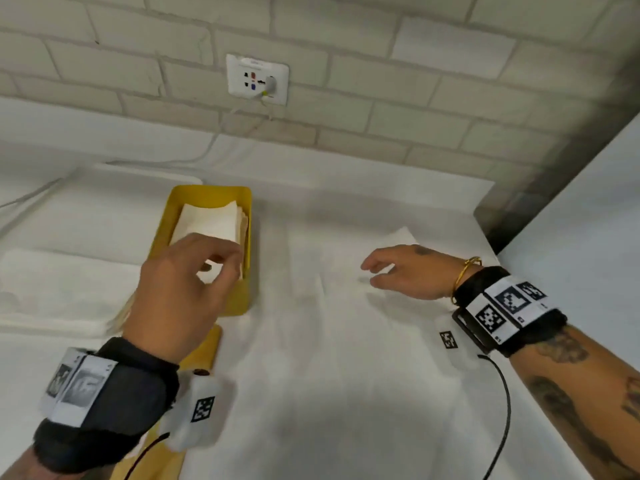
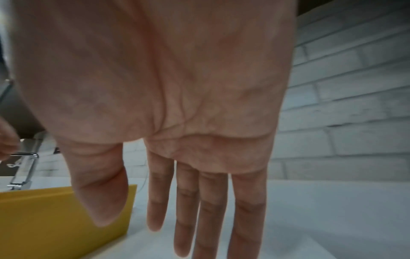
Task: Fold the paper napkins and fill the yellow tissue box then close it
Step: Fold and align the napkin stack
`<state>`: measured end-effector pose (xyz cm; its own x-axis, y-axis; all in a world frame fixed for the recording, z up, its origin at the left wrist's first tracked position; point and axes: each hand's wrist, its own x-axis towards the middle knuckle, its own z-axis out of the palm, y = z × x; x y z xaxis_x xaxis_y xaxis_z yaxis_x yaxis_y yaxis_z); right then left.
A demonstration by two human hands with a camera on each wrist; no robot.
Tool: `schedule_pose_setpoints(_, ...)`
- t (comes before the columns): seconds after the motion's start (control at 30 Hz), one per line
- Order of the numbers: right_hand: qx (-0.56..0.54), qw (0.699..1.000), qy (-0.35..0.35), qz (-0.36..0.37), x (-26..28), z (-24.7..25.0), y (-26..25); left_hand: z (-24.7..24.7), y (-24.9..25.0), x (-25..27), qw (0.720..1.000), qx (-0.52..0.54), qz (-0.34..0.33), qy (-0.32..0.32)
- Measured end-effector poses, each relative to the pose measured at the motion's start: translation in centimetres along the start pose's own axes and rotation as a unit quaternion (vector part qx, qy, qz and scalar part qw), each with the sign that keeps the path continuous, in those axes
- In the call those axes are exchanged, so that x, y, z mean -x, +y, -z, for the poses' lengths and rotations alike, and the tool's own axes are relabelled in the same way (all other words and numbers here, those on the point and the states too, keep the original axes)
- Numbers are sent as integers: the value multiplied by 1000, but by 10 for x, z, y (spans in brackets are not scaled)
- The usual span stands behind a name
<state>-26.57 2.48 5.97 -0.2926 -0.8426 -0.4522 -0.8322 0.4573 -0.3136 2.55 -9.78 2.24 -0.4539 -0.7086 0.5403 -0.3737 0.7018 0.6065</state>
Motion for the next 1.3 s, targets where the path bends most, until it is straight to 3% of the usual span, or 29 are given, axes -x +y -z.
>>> schedule_pose_setpoints(0.1, -31, 999, 5, -12, 19, -23, 40, -34, 23, 16, 991, 28, -2, -133)
schedule_pose_setpoints(0.23, -65, 998, 15, -8, 29, -44, 72, -82, 37, 27, 958, -12, 70, -277)
schedule_pose_setpoints(0.63, -157, 982, 79, 62, 14, -52, 104, -163, 86, -18, 904, -109, 69, -407)
schedule_pose_setpoints(0.73, -170, 979, 81, 72, 14, -55, 107, -174, 91, -23, 901, -109, 92, -411)
schedule_pose_setpoints(0.93, -220, 960, 139, 99, 26, -42, 109, -158, 95, -40, 932, -9, 103, -347)
schedule_pose_setpoints(1.0, -289, 938, 152, 116, 32, -36, 106, -146, 101, -50, 941, 41, 100, -321)
schedule_pose_setpoints(1.17, -438, 881, 110, 142, 38, -35, 84, -122, 133, -69, 955, 133, 39, -263)
schedule_pose_setpoints(1.3, -510, 829, 161, 167, 40, -34, 72, -103, 154, -74, 959, 203, 28, -198)
